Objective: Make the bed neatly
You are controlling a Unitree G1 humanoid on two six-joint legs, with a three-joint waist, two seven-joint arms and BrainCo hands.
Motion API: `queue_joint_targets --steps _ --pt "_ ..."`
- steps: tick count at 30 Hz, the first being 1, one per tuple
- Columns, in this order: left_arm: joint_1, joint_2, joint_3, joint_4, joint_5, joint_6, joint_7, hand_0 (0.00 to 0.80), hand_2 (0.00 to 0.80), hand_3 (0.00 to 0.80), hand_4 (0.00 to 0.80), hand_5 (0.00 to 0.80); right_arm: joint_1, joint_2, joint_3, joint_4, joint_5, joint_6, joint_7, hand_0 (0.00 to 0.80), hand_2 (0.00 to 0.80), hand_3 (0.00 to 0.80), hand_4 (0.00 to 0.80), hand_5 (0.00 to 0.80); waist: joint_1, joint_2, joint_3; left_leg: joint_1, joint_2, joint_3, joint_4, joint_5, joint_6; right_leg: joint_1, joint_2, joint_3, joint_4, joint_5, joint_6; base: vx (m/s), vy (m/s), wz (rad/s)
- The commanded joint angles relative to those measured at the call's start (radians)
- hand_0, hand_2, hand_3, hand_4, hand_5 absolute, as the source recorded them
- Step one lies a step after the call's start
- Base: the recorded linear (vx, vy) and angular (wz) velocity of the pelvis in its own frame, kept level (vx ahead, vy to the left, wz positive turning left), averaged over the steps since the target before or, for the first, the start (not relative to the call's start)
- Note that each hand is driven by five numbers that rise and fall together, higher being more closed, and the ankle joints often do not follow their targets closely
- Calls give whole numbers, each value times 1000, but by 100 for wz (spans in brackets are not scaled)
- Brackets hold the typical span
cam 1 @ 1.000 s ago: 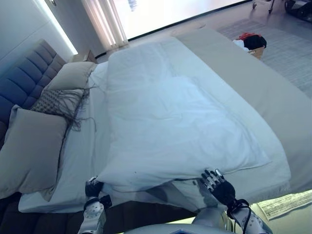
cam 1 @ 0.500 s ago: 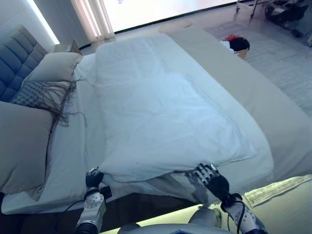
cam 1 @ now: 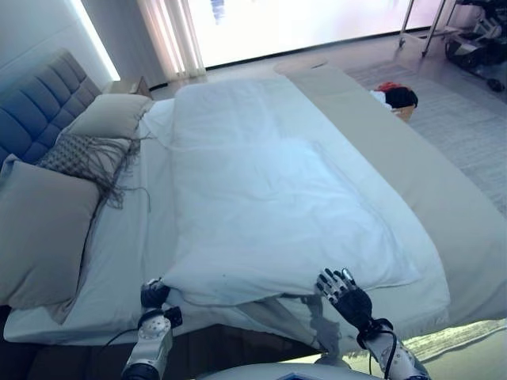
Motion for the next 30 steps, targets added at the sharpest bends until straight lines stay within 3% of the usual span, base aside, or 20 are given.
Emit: queue_joint_targets --steps 1,11,17,18,19,20,30 --pt "-44 227 243 5 22 -121 180 800 800 800 800 800 -3 56 -59 -30 17 11 16 0 0 0 0 0 35 -52 16 -8 -111 -25 -6 -84 -15 106 111 -46 -186 140 -62 29 30 -5" --pt "9 217 378 64 -98 -140 228 800 800 800 800 800 -7 49 -68 -19 24 18 25 0 0 0 0 0 63 -51 11 4 -101 -44 -46 -63 -36 132 111 -78 -206 124 -68 23 32 0" --pt "24 208 384 76 -66 -125 216 800 800 800 800 800 1 59 -58 -38 17 26 11 0 0 0 0 0 68 -52 2 13 -98 -40 -63 -57 -42 142 107 -87 -220 127 -63 15 27 8" --pt "25 205 379 72 -65 -126 203 646 646 646 646 646 3 60 -58 -37 17 24 9 0 0 0 0 0 68 -51 1 14 -98 -37 -64 -57 -42 143 107 -88 -222 128 -63 0 0 0" --pt "25 201 374 66 -59 -124 187 113 113 113 113 113 6 61 -58 -39 16 22 6 0 0 0 0 0 67 -51 1 15 -97 -34 -65 -57 -43 145 107 -89 -224 128 -62 0 0 0" --pt "25 196 365 57 -49 -119 178 0 0 0 0 0 7 62 -60 -43 15 21 3 0 0 0 0 0 68 -51 1 15 -97 -32 -64 -58 -42 146 106 -89 -226 130 -61 -19 11 3" --pt "32 178 300 -93 -54 -172 69 0 0 0 0 0 23 70 -85 -29 22 -7 17 0 0 0 0 0 79 -62 7 19 -94 -16 -73 -62 -37 152 114 -86 -264 153 -53 -37 -9 8"
